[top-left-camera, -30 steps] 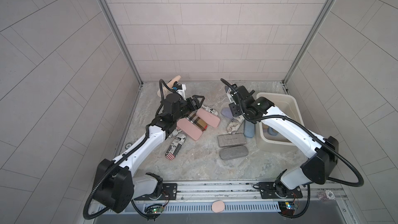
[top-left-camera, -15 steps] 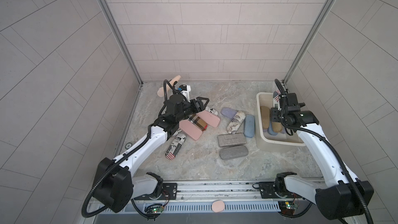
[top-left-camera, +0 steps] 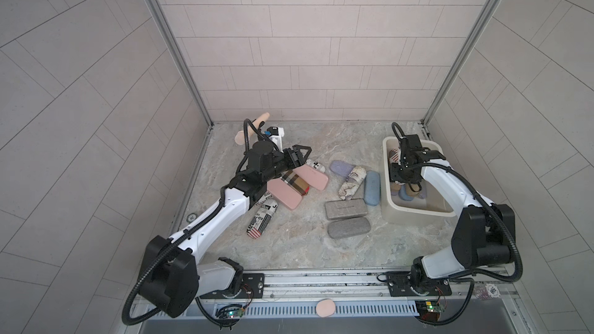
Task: Put the glasses cases into the storage boxes
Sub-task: Place the glasses case in the storage box.
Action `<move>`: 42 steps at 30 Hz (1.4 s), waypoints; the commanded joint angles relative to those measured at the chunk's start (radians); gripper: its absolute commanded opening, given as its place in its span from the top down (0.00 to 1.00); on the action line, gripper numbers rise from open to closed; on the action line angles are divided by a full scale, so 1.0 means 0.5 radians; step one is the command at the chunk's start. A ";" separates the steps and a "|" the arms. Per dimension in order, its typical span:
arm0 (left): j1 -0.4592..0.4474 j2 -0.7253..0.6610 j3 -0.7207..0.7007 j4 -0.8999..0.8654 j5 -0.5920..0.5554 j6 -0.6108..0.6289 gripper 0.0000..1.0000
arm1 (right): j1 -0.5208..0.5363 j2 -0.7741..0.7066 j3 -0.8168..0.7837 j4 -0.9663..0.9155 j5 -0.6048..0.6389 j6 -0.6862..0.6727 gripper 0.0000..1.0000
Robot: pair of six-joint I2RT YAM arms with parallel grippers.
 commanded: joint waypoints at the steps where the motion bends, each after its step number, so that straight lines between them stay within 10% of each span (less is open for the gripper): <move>1: -0.007 0.003 0.037 0.000 -0.015 0.020 0.31 | -0.011 0.030 0.057 0.048 -0.054 -0.010 0.36; 20: -0.007 0.005 0.046 -0.022 -0.025 0.033 0.31 | 0.036 -0.435 0.073 -0.001 -0.103 0.038 0.23; 42: 0.003 -0.103 0.077 -0.382 -0.467 0.181 0.31 | 1.269 -0.387 0.202 -0.001 0.500 0.314 0.29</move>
